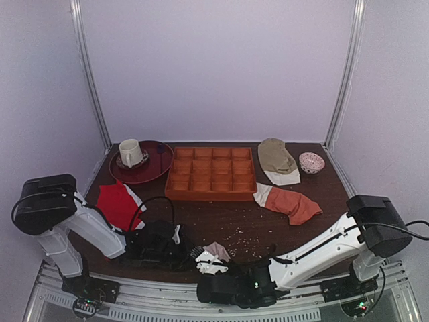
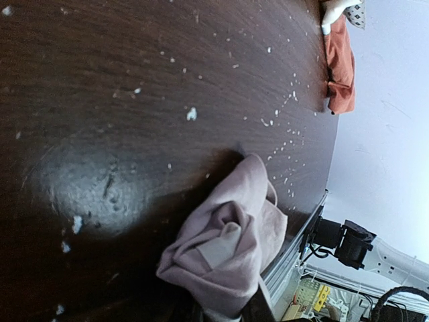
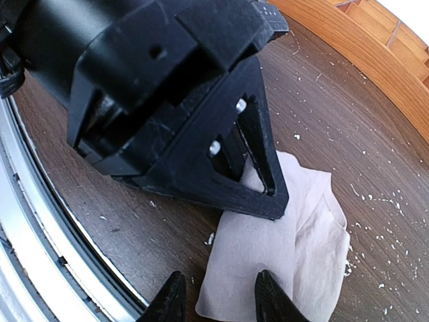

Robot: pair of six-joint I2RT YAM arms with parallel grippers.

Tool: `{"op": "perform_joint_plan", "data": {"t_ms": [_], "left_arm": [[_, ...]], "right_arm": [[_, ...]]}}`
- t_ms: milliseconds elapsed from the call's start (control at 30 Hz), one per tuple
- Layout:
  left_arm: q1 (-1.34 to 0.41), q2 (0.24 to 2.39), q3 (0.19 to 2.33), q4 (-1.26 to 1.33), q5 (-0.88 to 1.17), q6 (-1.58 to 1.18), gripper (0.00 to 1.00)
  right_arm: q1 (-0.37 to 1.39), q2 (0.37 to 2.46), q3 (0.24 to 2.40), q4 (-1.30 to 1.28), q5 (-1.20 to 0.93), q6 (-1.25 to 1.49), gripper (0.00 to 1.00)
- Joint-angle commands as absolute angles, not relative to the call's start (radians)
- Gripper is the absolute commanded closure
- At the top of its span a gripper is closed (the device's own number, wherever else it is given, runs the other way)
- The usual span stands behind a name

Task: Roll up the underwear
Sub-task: Roll the underwear at the center of the board.

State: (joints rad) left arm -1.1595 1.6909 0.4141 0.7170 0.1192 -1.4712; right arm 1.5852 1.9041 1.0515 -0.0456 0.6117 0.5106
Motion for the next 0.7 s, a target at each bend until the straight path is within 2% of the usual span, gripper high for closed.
{"op": "perform_joint_plan", "data": {"t_ms": [0,200,300,400,500,633,667], "left_arm": [[-1.155,1.711,0.412,0.726,0.130,-1.473,1.00],[-1.155,1.713,0.411,0.730,0.134,-1.473,1.00],[-1.155,1.712,0.408,0.732,0.134,-1.476,1.00],[-1.155,1.712,0.407,0.735,0.134,-1.476,1.00],[-1.155,1.712,0.405,0.734,0.133,-1.479,1.00],[-1.155,1.714,0.407,0.733,0.131,-1.480,1.00],[-1.155,1.714,0.407,0.733,0.132,-1.481,1.00]], "right_arm": [[1.584,1.935,1.062,-0.098,0.660,0.538,0.65],[1.580,1.973,1.070,-0.090,0.648,0.553,0.64],[1.572,1.992,1.072,-0.095,0.641,0.569,0.68],[1.563,2.005,1.074,-0.097,0.631,0.584,0.77],[1.563,2.005,1.067,-0.089,0.630,0.586,0.92],[1.559,2.015,1.062,-0.080,0.607,0.584,0.95],[1.556,2.019,1.058,-0.076,0.602,0.584,0.99]]}}
